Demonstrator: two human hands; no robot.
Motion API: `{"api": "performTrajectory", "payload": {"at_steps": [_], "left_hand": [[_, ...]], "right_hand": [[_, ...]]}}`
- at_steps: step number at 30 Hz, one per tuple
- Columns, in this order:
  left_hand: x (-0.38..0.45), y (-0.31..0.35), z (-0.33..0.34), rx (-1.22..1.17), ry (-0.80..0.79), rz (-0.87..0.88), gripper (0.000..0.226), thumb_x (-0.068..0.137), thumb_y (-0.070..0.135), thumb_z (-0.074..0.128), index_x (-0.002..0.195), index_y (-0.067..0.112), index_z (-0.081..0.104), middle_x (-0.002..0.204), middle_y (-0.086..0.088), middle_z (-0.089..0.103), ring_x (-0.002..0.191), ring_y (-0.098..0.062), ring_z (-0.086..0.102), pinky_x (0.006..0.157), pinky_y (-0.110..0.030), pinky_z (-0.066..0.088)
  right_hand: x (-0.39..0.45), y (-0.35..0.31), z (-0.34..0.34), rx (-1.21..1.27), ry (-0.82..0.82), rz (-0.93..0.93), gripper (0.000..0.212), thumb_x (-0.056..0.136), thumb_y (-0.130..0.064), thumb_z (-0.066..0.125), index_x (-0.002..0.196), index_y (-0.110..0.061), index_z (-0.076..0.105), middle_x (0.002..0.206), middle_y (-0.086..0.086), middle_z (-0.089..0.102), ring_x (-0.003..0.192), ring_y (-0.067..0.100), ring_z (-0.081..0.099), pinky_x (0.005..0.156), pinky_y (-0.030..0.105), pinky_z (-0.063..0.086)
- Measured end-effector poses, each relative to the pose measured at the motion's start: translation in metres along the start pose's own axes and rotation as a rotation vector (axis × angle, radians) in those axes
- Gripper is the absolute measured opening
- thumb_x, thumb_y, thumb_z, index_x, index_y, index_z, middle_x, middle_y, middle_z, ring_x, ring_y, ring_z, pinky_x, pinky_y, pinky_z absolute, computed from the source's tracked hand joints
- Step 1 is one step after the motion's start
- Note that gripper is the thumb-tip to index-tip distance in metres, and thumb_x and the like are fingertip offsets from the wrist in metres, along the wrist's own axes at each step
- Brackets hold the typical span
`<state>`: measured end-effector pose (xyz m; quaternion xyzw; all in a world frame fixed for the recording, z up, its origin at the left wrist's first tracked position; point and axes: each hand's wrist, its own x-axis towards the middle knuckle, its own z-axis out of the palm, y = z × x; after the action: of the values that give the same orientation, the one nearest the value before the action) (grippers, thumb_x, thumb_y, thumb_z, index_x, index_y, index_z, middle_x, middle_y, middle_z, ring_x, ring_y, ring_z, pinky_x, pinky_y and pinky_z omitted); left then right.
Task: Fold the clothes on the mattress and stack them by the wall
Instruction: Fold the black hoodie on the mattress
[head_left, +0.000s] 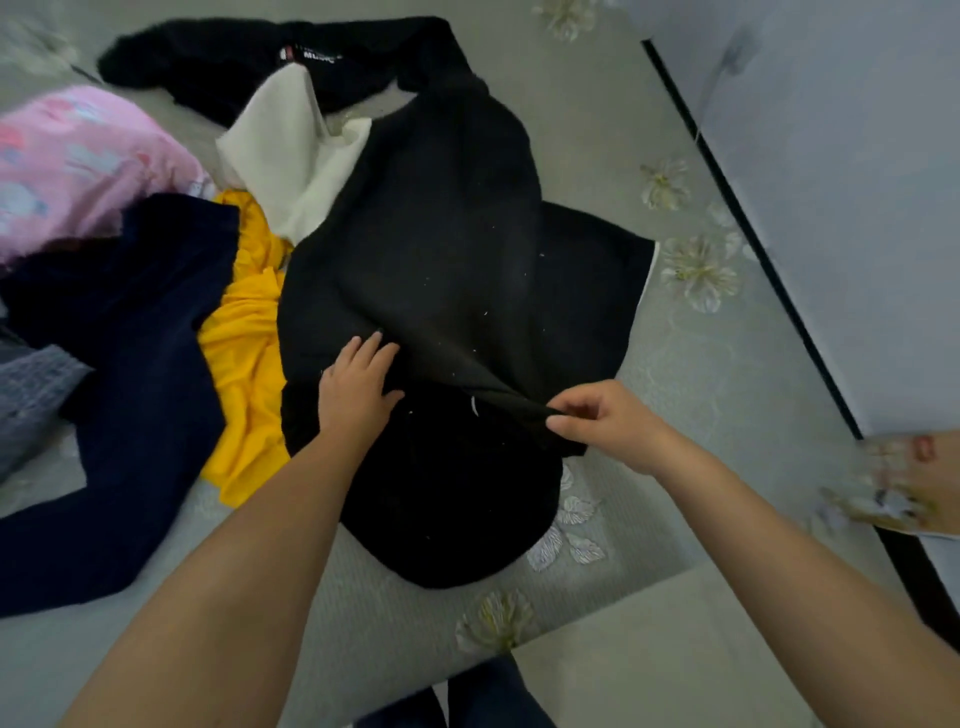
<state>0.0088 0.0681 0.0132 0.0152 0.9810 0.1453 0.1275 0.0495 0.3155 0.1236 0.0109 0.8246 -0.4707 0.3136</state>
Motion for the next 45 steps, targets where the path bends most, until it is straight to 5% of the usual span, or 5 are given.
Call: {"api": "performTrajectory", "payload": {"at_steps": [6,14,23,35,45], "left_hand": [[-0.031,0.024,0.007,-0.006,0.004,0.086,0.027,0.093,0.014,0.047,0.117,0.012,0.057,0.121,-0.009,0.06,0.124,-0.027,0.044,0.11,-0.041,0.019],[-0.083,0.009,-0.056,-0.272,0.046,0.005,0.024,0.092,0.014,0.051,0.113,0.004,0.057,0.105,-0.019,0.065,0.098,-0.037,0.059,0.079,-0.037,0.042],[-0.14,-0.003,-0.175,-0.401,0.52,-0.079,0.021,0.09,0.005,0.052,0.104,-0.002,0.065,0.105,-0.019,0.066,0.101,-0.032,0.059,0.081,-0.026,0.036],[-0.315,-0.012,-0.328,-0.266,1.195,-0.181,0.026,0.094,0.013,0.044,0.1,-0.004,0.062,0.101,-0.026,0.058,0.098,-0.039,0.049,0.084,-0.043,0.03],[-0.355,0.007,-0.403,-0.289,1.355,-0.107,0.025,0.093,0.015,0.047,0.101,-0.002,0.063,0.106,-0.022,0.057,0.107,-0.034,0.044,0.086,-0.039,0.023]], "right_hand": [[-0.046,0.031,-0.018,0.061,-0.042,0.12,0.025,0.087,-0.004,0.056,0.07,-0.02,0.063,0.061,-0.01,0.058,0.061,0.003,0.055,0.062,0.014,0.043],[-0.042,0.058,0.017,-0.62,0.193,-0.075,0.031,0.09,-0.032,0.053,0.12,-0.023,0.06,0.104,-0.001,0.065,0.1,0.016,0.057,0.093,0.031,0.029],[-0.058,-0.059,0.021,-0.65,0.688,-0.684,0.017,0.058,-0.023,0.075,0.066,-0.009,0.071,0.054,0.002,0.066,0.051,0.017,0.063,0.067,0.03,0.021],[-0.232,-0.213,0.108,-0.535,1.143,-1.196,0.021,0.075,-0.029,0.064,0.069,-0.012,0.073,0.053,-0.001,0.063,0.064,0.008,0.047,0.067,0.032,0.021],[-0.305,-0.248,0.116,-0.496,1.332,-1.304,0.023,0.074,-0.034,0.057,0.063,-0.02,0.072,0.05,-0.01,0.061,0.064,0.007,0.041,0.067,0.03,0.02]]}}
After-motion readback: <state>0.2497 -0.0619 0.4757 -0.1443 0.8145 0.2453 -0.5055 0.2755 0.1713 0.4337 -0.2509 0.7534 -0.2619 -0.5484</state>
